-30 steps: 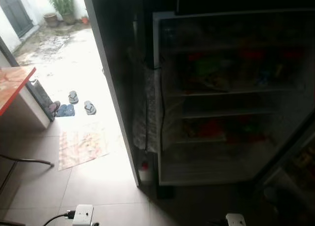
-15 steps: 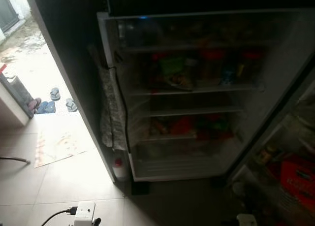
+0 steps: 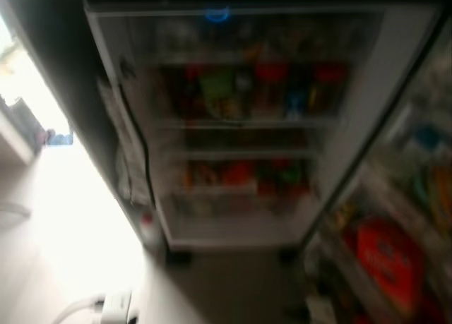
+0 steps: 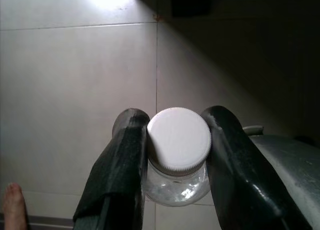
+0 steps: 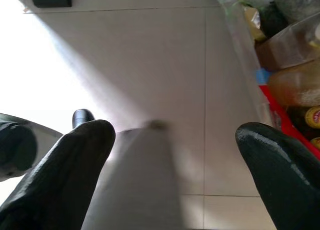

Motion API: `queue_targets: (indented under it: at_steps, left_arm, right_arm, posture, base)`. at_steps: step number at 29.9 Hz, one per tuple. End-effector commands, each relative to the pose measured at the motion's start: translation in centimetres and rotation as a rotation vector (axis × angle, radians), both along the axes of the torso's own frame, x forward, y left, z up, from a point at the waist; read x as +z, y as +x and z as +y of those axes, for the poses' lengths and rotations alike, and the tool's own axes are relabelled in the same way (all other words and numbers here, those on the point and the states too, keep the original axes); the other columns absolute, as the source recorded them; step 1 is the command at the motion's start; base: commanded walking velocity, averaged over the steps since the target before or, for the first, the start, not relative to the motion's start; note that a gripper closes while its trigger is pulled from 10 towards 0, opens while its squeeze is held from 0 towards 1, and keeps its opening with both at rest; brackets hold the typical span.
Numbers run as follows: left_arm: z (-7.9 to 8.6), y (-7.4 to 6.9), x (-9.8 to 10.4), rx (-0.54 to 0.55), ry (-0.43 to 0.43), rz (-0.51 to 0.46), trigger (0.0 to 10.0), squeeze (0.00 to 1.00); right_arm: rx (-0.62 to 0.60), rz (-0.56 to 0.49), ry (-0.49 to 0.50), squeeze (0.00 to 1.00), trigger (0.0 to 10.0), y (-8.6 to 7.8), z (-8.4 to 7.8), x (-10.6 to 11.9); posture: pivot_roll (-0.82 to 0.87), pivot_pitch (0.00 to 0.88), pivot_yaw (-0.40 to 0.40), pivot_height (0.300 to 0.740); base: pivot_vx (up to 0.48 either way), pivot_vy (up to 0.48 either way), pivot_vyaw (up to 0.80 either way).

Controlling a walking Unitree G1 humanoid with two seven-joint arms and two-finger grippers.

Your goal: Restocking fridge

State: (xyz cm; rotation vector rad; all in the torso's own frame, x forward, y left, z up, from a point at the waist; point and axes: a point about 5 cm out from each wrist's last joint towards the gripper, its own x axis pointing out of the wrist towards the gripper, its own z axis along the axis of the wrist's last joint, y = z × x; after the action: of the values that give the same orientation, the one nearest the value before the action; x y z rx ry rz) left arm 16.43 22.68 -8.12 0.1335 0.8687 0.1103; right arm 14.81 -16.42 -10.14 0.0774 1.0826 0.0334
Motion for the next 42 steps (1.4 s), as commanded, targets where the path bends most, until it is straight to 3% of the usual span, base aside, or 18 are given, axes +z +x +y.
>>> queue_targets:
  at_steps: [1, 5, 6, 7, 8, 11, 15, 20, 24, 29, 32, 36, 42]
  left_arm:
    - [-0.1, 0.7, 0.3, -0.014, 0.014, -0.025, 10.0, 0.00]
    - [0.1, 2.3, 1.4, -0.024, 0.038, -0.120, 10.0, 0.00]
    - [0.2, 3.5, 2.3, -0.038, 0.048, -0.191, 10.0, 0.00]
    - [0.2, 3.5, 2.3, -0.038, 0.048, -0.191, 10.0, 0.00]
    - [0.3, 4.8, 3.3, -0.057, 0.066, -0.267, 10.0, 0.00]
    - [0.3, 6.6, 5.1, -0.078, 0.072, -0.390, 10.0, 0.00]
    - [-0.5, 9.5, 9.0, -0.162, 0.081, -0.636, 10.0, 0.00]
    - [-2.0, 10.7, 12.9, -0.214, 0.048, -0.860, 10.0, 0.00]
    - [-3.0, 10.4, 13.6, -0.248, 0.043, -0.883, 10.0, 0.00]
    - [-3.7, 9.7, 13.9, -0.217, 0.006, -0.895, 10.0, 0.00]
    - [-3.4, 8.9, 13.0, -0.165, -0.029, -0.854, 10.0, 0.00]
    - [-2.6, 7.8, 11.3, -0.145, -0.014, -0.764, 10.0, 0.00]
    - [-3.3, 8.4, 12.3, -0.160, -0.035, -0.792, 10.0, 0.00]
  right_arm:
    - [-0.008, 0.002, -0.021, 0.00, 10.0, -0.2, -0.8, 0.0]
    - [0.000, 0.002, -0.019, 0.00, 10.0, -0.1, -0.8, 0.0]
    - [0.000, 0.000, -0.018, 0.00, 10.0, 0.0, -0.8, 0.0]
    - [0.000, 0.000, -0.018, 0.00, 10.0, 0.0, -0.8, 0.0]
    - [0.005, 0.001, -0.017, 0.00, 10.0, 0.0, -0.8, 0.1]
    - [0.010, 0.002, -0.016, 0.00, 10.0, 0.1, -0.8, 0.1]
    - [0.011, -0.002, -0.009, 0.00, 10.0, 0.3, -0.6, 0.1]
    - [0.015, 0.001, -0.007, 0.00, 10.0, 0.0, -1.1, 0.1]
    - [0.020, 0.005, -0.008, 0.00, 10.0, 0.0, -1.1, 0.1]
    - [0.060, 0.004, -0.009, 0.00, 10.0, 0.1, -1.0, 0.1]
    - [0.067, 0.005, -0.010, 0.00, 10.0, 0.1, -1.0, 0.2]
    - [0.080, 0.003, -0.014, 0.00, 10.0, 0.2, -1.0, 0.2]
    - [0.091, 0.001, -0.015, 0.00, 10.0, 0.2, -1.1, 0.2]
  posture:
    - [0.04, 0.052, 0.002, 0.740]
    - [0.03, 0.050, 0.002, 0.740]
    - [0.03, 0.047, 0.002, 0.740]
    - [0.03, 0.047, 0.002, 0.740]
    - [0.03, 0.044, 0.002, 0.740]
    - [0.03, 0.041, 0.003, 0.740]
    - [0.02, 0.039, 0.006, 0.740]
    - [0.03, 0.044, 0.005, 0.740]
    - [0.03, 0.054, 0.006, 0.740]
    - [0.03, 0.060, 0.004, 0.740]
    - [0.03, 0.060, 0.004, 0.740]
    - [0.03, 0.067, 0.000, 0.740]
    - [0.04, 0.065, 0.000, 0.740]
  base:
    - [0.000, 0.000, 0.00]
    - [0.000, 0.000, 0.00]
    - [0.000, 0.000, 0.00]
    - [0.000, 0.000, 0.00]
    - [0.000, 0.000, 0.00]
    - [0.000, 0.000, 0.00]
    - [0.000, 0.000, 0.00]
    - [0.000, 0.000, 0.00]
    - [0.000, 0.000, 0.00]
    - [0.000, 0.000, 0.00]
    - [0.000, 0.000, 0.00]
    - [0.000, 0.000, 0.00]
    - [0.000, 0.000, 0.00]
